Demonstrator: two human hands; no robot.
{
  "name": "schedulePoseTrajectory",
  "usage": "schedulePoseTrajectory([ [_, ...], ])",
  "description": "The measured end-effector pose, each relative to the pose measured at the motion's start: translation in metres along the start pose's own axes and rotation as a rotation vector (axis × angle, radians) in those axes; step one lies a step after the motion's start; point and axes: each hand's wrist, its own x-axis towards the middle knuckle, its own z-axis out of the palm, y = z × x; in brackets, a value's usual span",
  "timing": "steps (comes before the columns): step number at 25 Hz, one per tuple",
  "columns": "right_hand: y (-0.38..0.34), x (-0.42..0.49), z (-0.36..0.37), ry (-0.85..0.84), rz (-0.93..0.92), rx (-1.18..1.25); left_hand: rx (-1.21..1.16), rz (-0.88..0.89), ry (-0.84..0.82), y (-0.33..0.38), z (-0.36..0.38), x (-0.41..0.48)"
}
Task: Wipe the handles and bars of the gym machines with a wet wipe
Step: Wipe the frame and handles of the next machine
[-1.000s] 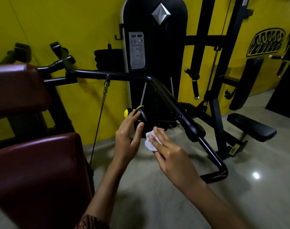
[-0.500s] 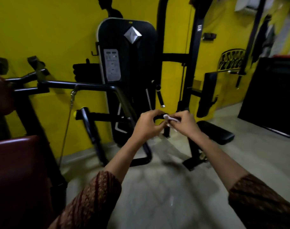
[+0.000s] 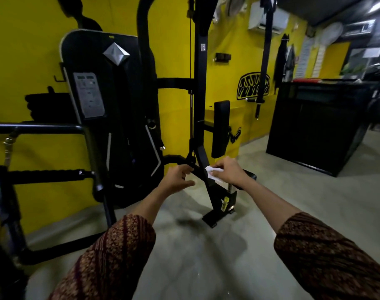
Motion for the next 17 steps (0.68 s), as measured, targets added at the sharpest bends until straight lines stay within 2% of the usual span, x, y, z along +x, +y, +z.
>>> schedulePoseTrajectory([
  [5,0.039,0.059,0.007,-0.024,-0.032,0.061,-0.087,-0.045,0.023,-0.019,0.023,0.051],
  [9,0.070,0.125,0.019,-0.046,-0.056,0.136,-0.184,-0.152,0.122,-0.041,0.034,0.104],
  [17,0.074,0.261,0.059,-0.196,-0.223,0.211,-0.017,-0.259,0.205,-0.110,0.028,0.180],
])
